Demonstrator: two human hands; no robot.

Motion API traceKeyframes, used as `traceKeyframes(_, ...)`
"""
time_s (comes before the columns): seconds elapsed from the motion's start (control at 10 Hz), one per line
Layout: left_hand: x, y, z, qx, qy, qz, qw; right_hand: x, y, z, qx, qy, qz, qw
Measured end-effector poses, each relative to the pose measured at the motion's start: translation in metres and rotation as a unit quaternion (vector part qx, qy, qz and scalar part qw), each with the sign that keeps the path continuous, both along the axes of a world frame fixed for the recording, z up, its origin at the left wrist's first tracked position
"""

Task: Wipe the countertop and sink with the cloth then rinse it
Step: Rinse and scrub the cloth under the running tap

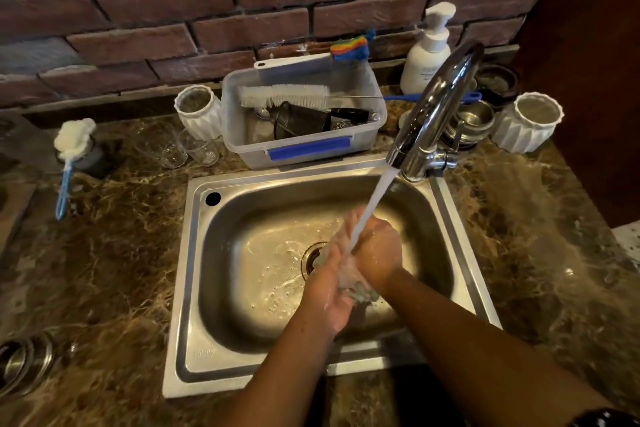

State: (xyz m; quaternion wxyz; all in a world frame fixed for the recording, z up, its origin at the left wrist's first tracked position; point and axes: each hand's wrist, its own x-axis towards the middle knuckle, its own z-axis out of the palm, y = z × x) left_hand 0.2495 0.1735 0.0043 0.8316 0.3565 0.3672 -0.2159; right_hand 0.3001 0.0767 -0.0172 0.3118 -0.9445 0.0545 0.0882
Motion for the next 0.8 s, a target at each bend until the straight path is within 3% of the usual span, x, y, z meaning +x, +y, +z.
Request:
traceKeyframes(0.1,-0.005,0.012,-0.011,0.099,-0.021,-0.058,0.993,0.007,-0.015,0.006,0.008,0.044,-0.043,0.998)
traceKeyframes(0.2,0.005,0.023,-0.014,0.136,0.015,-0.021,0.99,-0.007,-0.013,0.015,0.141,0.035,-0.066,0.987)
traceKeyframes(0.3,0.012,0.024,-0.019,0.088,0.044,-0.018,0.995,-0.035,0.014,0.034,0.205,0.034,-0.014,0.978)
traceKeyframes(0.4,0.012,0.01,-0.016,-0.006,0.038,-0.033,0.999,-0.045,0.034,0.04,0.113,0.021,0.037,0.993)
traceKeyframes(0.5,0.008,0.0,-0.004,-0.047,0.015,-0.003,0.999,-0.033,0.035,0.029,0.014,-0.068,0.035,0.997)
traceKeyframes(0.6,0.005,0.007,-0.009,-0.074,0.001,0.056,0.996,-0.013,0.023,0.027,0.078,-0.054,-0.029,0.995)
traceKeyframes(0.7,0.003,0.018,-0.017,0.06,0.012,0.012,0.998,0.002,0.009,0.021,0.104,0.084,-0.017,0.991)
traceKeyframes(0.8,0.003,0.034,-0.02,0.124,0.001,-0.046,0.991,0.013,-0.004,0.025,0.126,0.114,-0.046,0.984)
